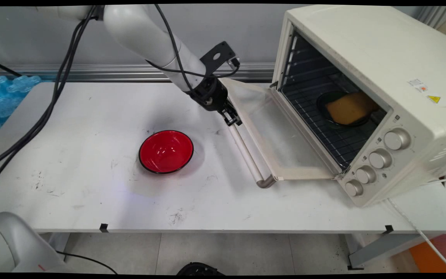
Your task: Open the oven
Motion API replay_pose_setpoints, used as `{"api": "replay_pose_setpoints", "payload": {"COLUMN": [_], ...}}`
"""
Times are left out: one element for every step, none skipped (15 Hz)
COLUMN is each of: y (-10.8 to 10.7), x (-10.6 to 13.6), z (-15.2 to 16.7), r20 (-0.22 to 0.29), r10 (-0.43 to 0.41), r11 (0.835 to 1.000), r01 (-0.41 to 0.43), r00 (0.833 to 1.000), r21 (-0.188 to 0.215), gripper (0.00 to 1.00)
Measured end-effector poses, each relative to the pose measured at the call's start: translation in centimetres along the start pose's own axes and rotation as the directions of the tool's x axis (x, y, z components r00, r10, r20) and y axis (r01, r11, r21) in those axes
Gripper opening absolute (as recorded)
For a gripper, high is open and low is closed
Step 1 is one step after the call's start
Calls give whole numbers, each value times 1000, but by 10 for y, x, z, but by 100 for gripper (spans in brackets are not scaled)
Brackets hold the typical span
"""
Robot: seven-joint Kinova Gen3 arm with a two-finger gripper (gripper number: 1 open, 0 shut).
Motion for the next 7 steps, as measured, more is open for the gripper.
{"api": "replay_pose_setpoints", "payload": {"y": [0, 0, 0, 0, 0, 1, 2], "x": [-2, -4, -5, -6, -7, -8, -8], "z": [-2, -4, -7, -10, -13, -17, -22], "r20": [-1, -1, -1, -1, -2, -4, -3], "r10": [4, 7, 11, 16, 20, 25, 30], "r11": [1000, 1000, 1000, 1000, 1000, 1000, 1000], "r01": [-4, -7, -11, -16, -20, -25, -30], "r00": [1000, 1000, 1000, 1000, 1000, 1000, 1000], "r21": [0, -1, -2, -3, -3, -4, -5], "gripper": [0, 0, 0, 0, 0, 0, 0]}}
